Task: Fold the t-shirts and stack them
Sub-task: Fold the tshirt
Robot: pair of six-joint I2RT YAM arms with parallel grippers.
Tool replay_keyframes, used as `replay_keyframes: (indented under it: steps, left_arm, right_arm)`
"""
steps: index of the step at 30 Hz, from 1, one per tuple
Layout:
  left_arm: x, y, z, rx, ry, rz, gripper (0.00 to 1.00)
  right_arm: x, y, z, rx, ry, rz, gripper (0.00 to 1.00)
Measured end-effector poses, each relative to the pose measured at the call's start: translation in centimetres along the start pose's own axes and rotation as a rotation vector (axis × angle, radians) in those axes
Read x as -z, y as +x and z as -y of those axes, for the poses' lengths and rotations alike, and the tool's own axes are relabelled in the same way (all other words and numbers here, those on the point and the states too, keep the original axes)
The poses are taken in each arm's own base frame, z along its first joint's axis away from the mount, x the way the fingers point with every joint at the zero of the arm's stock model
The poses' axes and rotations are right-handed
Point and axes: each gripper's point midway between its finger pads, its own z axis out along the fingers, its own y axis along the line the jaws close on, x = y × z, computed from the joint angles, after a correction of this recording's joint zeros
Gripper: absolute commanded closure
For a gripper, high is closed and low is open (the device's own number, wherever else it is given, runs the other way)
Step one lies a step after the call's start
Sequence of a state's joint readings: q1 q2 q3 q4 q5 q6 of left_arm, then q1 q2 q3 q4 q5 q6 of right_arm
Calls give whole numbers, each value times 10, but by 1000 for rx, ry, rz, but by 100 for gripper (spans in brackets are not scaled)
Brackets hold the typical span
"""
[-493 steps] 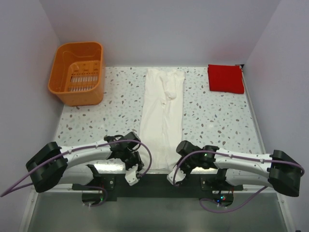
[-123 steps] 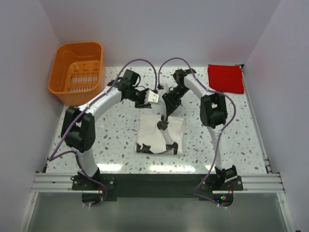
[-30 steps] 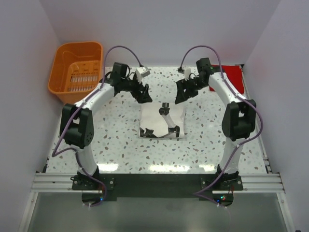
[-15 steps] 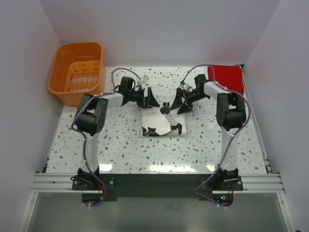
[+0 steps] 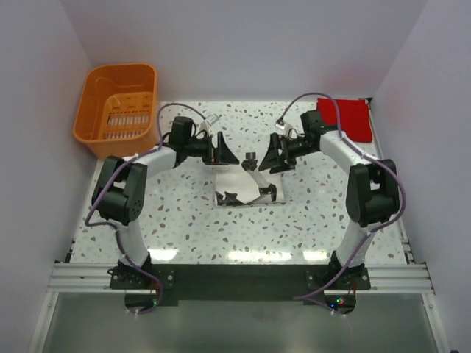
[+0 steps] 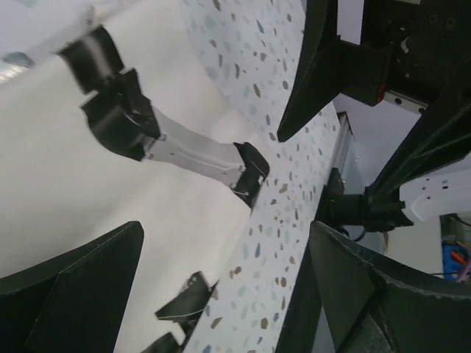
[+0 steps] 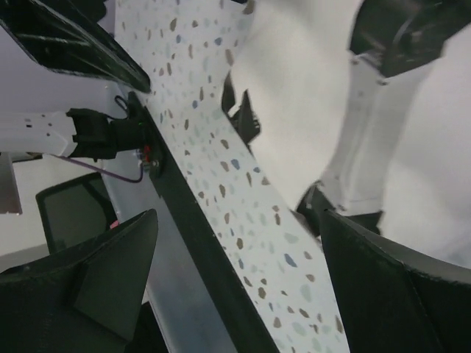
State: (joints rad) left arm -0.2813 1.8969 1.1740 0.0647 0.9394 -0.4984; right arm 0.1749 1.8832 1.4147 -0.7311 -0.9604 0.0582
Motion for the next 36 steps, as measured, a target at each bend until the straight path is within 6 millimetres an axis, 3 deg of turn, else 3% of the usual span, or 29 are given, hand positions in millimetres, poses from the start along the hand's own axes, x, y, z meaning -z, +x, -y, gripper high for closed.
replay_keyframes:
  steps: [2,4,7,9,12,17,21,24,27,31,36]
  left_arm:
    - [-7,15,15,14,38,-21,0]
    - [-16,33,19,53,62,-53,0]
    - [-27,55,2,123,49,-95,0]
    - [-30,65,-19,173,18,-111,0]
    - [-23,62,-32,215,32,-110,0]
    - [-2,50,-42,257,17,-73,0]
    - [12,44,-27,247,15,-58,0]
    - [15,48,7,192,58,-84,0]
    - [10,69,42,147,122,-140,0]
    - [2,125,62,207,170,-254,0]
    - [-2,152,33,308,126,-297,0]
  right_arm:
    - [-12,14,-20,20,-34,-15,5]
    - [-26,24,-23,17,-55,-47,5]
    - [-47,37,5,-44,-42,-99,5]
    - [-56,46,37,-100,-14,-125,5]
    - [-48,48,49,-158,-67,-122,5]
    - [-31,44,50,-151,-43,-112,3]
    - [-16,41,20,-120,-43,-93,2]
    - [-10,47,-15,-55,-65,-79,2]
    - [-14,68,-37,-39,-94,-103,2]
    - [-29,90,-21,-132,-91,-158,2]
    - [-52,110,24,-290,-54,-228,2]
